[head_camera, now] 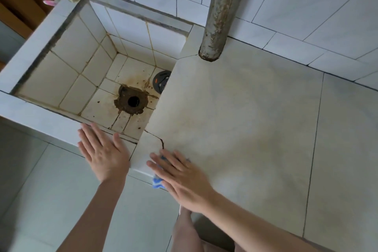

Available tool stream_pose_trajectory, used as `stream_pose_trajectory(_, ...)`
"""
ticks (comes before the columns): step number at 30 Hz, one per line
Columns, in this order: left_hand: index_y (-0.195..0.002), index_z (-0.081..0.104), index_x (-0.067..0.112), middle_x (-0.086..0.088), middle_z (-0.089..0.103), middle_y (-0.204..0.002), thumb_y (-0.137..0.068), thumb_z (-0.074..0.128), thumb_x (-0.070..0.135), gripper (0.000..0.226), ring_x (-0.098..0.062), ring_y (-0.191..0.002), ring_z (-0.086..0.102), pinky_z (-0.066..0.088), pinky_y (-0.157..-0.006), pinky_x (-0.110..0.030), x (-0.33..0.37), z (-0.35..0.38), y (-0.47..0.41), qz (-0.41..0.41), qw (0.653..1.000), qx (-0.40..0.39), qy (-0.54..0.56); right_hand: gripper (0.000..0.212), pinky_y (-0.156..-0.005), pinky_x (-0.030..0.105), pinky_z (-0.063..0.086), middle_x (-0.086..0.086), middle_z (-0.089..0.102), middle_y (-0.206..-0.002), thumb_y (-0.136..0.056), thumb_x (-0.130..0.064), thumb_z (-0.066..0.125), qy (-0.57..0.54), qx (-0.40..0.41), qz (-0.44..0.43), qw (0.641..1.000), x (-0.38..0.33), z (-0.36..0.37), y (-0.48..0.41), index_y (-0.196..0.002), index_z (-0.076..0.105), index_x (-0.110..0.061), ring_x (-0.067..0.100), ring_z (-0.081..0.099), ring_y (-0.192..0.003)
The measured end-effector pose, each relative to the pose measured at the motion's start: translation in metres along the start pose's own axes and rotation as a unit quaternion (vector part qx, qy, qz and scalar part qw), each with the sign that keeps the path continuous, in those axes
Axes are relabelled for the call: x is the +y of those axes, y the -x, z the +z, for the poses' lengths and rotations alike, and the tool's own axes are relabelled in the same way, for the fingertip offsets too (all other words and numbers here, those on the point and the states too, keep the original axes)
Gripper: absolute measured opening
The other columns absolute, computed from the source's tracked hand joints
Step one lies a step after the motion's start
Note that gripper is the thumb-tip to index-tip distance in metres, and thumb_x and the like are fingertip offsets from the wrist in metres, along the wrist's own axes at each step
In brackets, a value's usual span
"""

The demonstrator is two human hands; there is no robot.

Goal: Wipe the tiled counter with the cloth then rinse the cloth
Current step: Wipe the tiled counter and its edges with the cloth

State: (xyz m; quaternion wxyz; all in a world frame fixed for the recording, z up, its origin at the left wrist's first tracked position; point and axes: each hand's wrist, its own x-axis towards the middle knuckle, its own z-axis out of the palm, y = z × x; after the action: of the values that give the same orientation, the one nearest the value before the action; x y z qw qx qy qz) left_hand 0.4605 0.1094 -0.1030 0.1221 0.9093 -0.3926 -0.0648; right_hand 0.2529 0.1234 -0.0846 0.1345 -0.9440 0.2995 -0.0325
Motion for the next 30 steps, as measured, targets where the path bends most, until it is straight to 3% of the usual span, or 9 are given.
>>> stream_pose_trajectory(3,-0.148,0.001,0.005,-0.015,-0.001,-0.157,-0.096,0.010,0.045,0.067,-0.025,-0.146,-0.004,0.000,-0.119,-0.043,0.000,0.000,0.000,0.003,1.000,0.002,0.002,0.046,-0.116,0.035,0.015,-0.003,0.026,-0.154,-0.100,-0.031,0.032,0.015,0.000,0.021,1.000,0.052,-0.007,-0.002,-0.145,0.029,-0.024,0.020,0.018,-0.144)
stream_pose_trajectory(6,-0.148,0.001,0.004,-0.015,-0.001,-0.157,-0.096,0.011,0.044,0.066,-0.025,-0.146,-0.004,0.000,-0.118,-0.043,0.000,-0.001,0.001,0.004,1.000,0.003,0.004,0.047,-0.112,0.039,0.021,0.005,0.034,-0.150,-0.101,-0.035,0.020,0.050,0.046,0.165,0.984,0.124,-0.018,0.003,-0.143,0.035,-0.019,0.028,0.028,-0.140)
stream_pose_trajectory(8,-0.148,0.002,0.003,-0.016,0.000,-0.157,-0.096,0.011,0.045,0.067,-0.026,-0.146,-0.003,-0.001,-0.118,-0.043,0.001,-0.002,0.001,0.007,1.000,0.003,0.007,0.051,-0.111,0.040,0.019,0.007,0.034,-0.150,-0.102,-0.037,0.012,0.071,0.067,0.265,0.959,0.157,-0.028,0.008,-0.144,0.034,-0.018,0.031,0.026,-0.140)
stream_pose_trajectory(12,-0.148,0.002,0.002,-0.017,0.000,-0.157,-0.096,0.009,0.045,0.067,-0.027,-0.146,-0.003,0.000,-0.118,-0.043,0.001,-0.001,0.000,0.010,1.000,0.002,0.004,0.050,-0.112,0.044,0.010,0.008,0.028,-0.153,-0.100,-0.035,0.017,0.064,0.101,0.399,0.909,0.140,-0.021,-0.002,-0.146,0.030,-0.018,0.033,0.020,-0.142)
stream_pose_trajectory(15,-0.148,0.002,0.003,-0.017,0.000,-0.157,-0.096,0.009,0.045,0.067,-0.027,-0.146,-0.003,0.000,-0.118,-0.044,0.000,0.000,-0.001,0.009,1.000,0.002,0.001,0.050,-0.111,0.046,0.016,0.009,0.032,-0.151,-0.101,-0.034,0.019,0.055,0.093,0.329,0.938,0.082,-0.006,-0.015,-0.144,0.034,-0.015,0.033,0.026,-0.140)
stream_pose_trajectory(18,-0.148,0.002,0.002,-0.017,0.000,-0.157,-0.096,0.008,0.046,0.068,-0.027,-0.146,-0.003,-0.001,-0.118,-0.043,-0.002,0.000,-0.001,0.009,1.000,-0.003,0.002,0.048,-0.114,0.048,0.021,0.005,0.027,-0.153,-0.099,-0.034,0.033,0.022,0.074,0.205,0.976,0.006,0.009,-0.028,-0.146,0.032,-0.020,0.030,0.020,-0.143)
stream_pose_trajectory(21,-0.148,0.003,0.002,-0.017,0.000,-0.157,-0.095,0.008,0.047,0.070,-0.027,-0.146,-0.003,-0.001,-0.118,-0.042,-0.003,-0.001,-0.001,0.008,1.000,-0.007,0.004,0.048,-0.116,0.043,0.018,-0.003,0.026,-0.154,-0.100,-0.038,0.034,0.012,0.050,0.138,0.989,-0.040,0.017,-0.041,-0.145,0.032,-0.024,0.024,0.018,-0.144)
stream_pose_trajectory(26,-0.148,0.002,0.002,-0.018,0.000,-0.157,-0.094,0.007,0.049,0.071,-0.027,-0.145,-0.004,-0.002,-0.118,-0.042,-0.004,-0.002,-0.001,0.011,1.000,-0.016,0.003,0.048,-0.116,0.042,0.017,-0.004,0.019,-0.156,-0.102,-0.040,0.026,0.025,0.023,0.116,0.993,-0.025,0.016,-0.031,-0.148,0.023,-0.027,0.022,0.011,-0.145)
stream_pose_trajectory(30,-0.148,0.000,0.004,-0.017,-0.002,-0.157,-0.095,0.006,0.050,0.071,-0.026,-0.145,-0.006,-0.003,-0.118,-0.042,-0.003,-0.004,-0.001,0.015,1.000,-0.021,0.004,0.049,-0.114,0.044,0.020,-0.001,0.017,-0.157,-0.102,-0.039,0.020,0.047,0.036,0.197,0.979,0.020,0.005,0.008,-0.150,0.018,-0.024,0.026,0.013,-0.145)
